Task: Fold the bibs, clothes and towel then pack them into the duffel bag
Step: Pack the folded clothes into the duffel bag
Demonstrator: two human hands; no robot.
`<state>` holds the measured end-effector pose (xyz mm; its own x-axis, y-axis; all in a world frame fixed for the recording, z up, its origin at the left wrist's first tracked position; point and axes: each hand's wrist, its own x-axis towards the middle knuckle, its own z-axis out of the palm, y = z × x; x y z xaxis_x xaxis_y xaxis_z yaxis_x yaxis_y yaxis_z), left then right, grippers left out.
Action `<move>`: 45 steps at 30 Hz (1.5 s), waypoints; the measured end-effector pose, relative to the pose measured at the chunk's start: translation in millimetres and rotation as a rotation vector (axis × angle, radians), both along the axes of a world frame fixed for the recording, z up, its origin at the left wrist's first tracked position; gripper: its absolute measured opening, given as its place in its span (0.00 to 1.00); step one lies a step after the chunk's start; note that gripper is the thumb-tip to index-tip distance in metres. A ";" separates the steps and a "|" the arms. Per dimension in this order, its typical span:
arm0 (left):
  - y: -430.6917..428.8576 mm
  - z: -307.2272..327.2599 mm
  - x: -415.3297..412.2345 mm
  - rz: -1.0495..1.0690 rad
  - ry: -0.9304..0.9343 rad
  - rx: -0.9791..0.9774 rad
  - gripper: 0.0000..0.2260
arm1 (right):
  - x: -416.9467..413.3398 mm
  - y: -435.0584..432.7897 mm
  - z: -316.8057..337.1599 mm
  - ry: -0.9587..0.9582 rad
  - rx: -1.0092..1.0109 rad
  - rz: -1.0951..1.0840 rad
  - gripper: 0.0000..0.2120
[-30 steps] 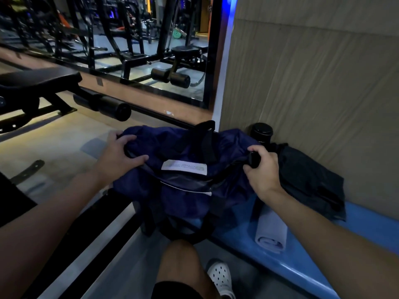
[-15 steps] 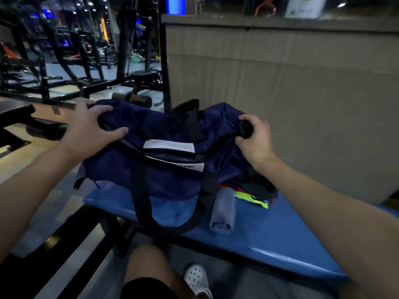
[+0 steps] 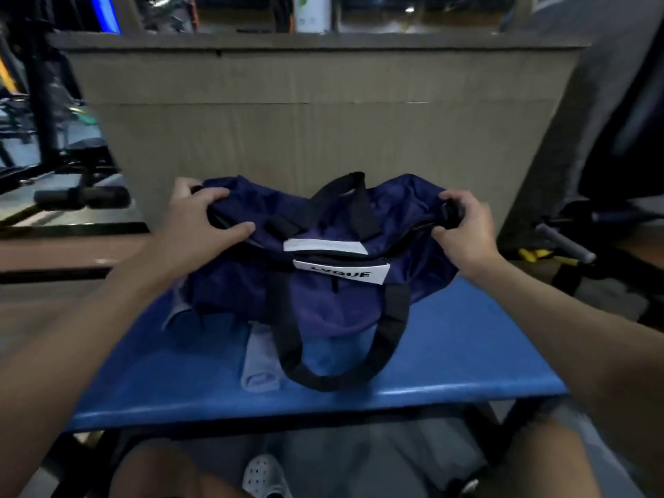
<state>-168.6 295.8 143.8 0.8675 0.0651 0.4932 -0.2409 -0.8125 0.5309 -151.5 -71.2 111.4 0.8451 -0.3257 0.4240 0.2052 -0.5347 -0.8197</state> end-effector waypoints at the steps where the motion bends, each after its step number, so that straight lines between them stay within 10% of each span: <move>1: -18.1 -4.0 7.7 -0.039 0.006 -0.012 0.29 | -4.8 -18.0 -0.8 0.024 -0.015 -0.050 0.25; 20: -274.0 -141.6 104.2 -0.379 0.239 0.064 0.32 | -16.6 -239.7 -126.7 0.288 -0.001 -0.398 0.25; 31: -270.1 -202.0 116.8 -0.313 0.437 0.250 0.36 | -5.6 -248.0 -194.7 0.506 0.056 -0.240 0.33; 45: -186.4 -158.9 96.5 -0.282 0.274 0.121 0.25 | 13.9 -136.9 -137.9 0.488 -0.346 -0.182 0.25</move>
<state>-72.2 109.5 -15.0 0.9432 -0.2384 0.2313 -0.3263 -0.7951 0.5112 -137.6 -208.1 -26.5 0.9118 -0.3957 0.1098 -0.2689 -0.7774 -0.5687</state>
